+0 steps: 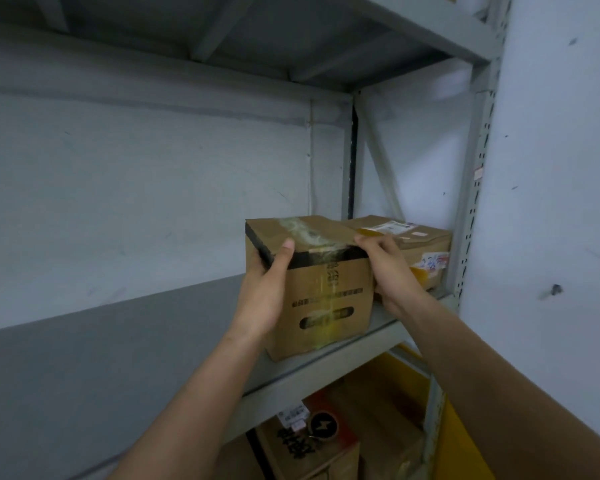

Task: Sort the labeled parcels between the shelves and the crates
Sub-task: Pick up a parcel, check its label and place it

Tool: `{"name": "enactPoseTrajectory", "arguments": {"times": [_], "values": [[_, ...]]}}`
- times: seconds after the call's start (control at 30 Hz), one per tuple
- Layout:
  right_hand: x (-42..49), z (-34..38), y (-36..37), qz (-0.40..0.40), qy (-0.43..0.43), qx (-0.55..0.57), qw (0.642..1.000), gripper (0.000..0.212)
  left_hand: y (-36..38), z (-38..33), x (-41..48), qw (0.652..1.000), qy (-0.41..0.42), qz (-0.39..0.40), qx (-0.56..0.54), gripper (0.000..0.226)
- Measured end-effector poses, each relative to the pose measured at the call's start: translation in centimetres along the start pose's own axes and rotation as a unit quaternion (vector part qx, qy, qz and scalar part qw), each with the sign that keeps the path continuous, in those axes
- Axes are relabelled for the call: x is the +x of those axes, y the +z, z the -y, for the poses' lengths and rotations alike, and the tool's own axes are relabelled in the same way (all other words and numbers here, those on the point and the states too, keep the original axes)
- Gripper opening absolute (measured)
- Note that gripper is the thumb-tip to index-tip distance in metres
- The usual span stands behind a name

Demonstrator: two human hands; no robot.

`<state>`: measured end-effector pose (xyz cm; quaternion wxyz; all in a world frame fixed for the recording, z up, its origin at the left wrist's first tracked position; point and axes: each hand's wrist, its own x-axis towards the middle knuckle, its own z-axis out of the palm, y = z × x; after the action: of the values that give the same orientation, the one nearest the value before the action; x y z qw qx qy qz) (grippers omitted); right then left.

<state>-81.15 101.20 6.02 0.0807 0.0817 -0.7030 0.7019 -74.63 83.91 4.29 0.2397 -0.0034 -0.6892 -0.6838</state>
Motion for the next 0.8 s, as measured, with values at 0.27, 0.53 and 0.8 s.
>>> {"name": "enactPoseTrajectory", "arguments": {"times": [0.27,0.53,0.8], "values": [[-12.1,-1.7,-3.7,0.047,-0.120,0.074,0.989,0.029,-1.7,-0.9,-12.0,0.996,0.087,-0.006,-0.012,0.075],[-25.0,-5.4,-10.5,0.084,-0.149,0.091,0.981,0.053,1.8,-2.0,-26.7,0.997,0.038,-0.068,-0.022,0.074],[-33.6,-8.2,-17.3,0.147,-0.137,0.013,0.980,0.059,5.2,2.1,-37.0,0.981,-0.070,-0.164,-0.076,0.068]]}}
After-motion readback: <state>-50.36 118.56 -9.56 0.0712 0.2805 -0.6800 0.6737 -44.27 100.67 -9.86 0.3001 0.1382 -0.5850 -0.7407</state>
